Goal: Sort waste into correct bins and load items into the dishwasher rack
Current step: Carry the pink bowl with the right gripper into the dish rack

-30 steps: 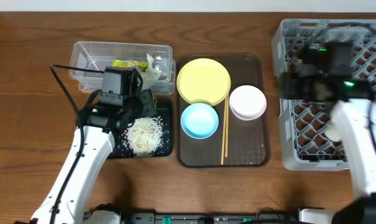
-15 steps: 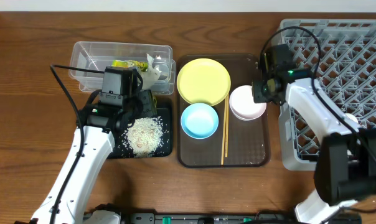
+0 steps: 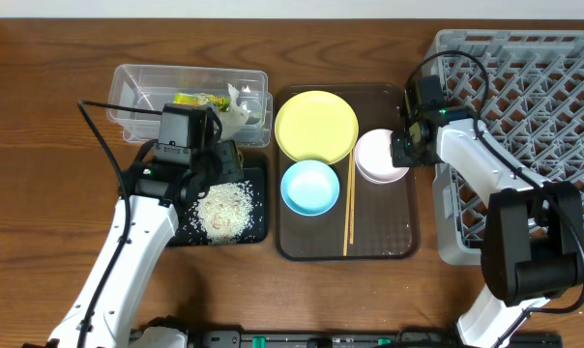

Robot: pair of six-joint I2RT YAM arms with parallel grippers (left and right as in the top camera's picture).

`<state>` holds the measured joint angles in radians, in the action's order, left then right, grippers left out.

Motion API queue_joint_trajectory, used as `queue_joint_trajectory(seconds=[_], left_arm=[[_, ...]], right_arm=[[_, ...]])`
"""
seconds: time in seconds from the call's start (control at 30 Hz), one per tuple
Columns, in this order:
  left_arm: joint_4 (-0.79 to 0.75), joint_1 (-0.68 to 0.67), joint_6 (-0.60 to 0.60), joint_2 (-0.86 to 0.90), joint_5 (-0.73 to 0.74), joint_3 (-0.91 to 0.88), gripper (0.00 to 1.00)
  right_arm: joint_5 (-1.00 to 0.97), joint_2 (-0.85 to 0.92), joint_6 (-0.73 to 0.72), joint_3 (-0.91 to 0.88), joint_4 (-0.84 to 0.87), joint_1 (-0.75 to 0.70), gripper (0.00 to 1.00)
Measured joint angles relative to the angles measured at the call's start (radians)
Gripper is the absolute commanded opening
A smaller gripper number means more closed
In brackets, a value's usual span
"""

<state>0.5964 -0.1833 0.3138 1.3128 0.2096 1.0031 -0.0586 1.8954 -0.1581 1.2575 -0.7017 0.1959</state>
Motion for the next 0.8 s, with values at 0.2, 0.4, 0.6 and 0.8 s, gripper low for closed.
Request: queue_joint_trajectory(seconds=[0.2, 0.4, 0.6, 0.8], left_arm=[[0.007, 0.000, 0.000, 0.000, 0.000, 0.000, 0.52], [0.008, 0.000, 0.000, 0.000, 0.000, 0.000, 0.51], [0.008, 0.000, 0.000, 0.000, 0.000, 0.000, 0.51], [0.008, 0.000, 0.000, 0.000, -0.001, 0.000, 0.52]], right_arm=[[0.005, -0.018, 0.000, 0.000, -0.013, -0.004, 0.01], [-0.021, -0.150, 0.004, 0.001, 0.027, -0.042, 0.01], [-0.172, -0.352, 0.050, 0.026, 0.199, -0.094, 0.01], [-0.364, -0.371, 0.275, 0.034, 0.438, -0.112, 0.01]])
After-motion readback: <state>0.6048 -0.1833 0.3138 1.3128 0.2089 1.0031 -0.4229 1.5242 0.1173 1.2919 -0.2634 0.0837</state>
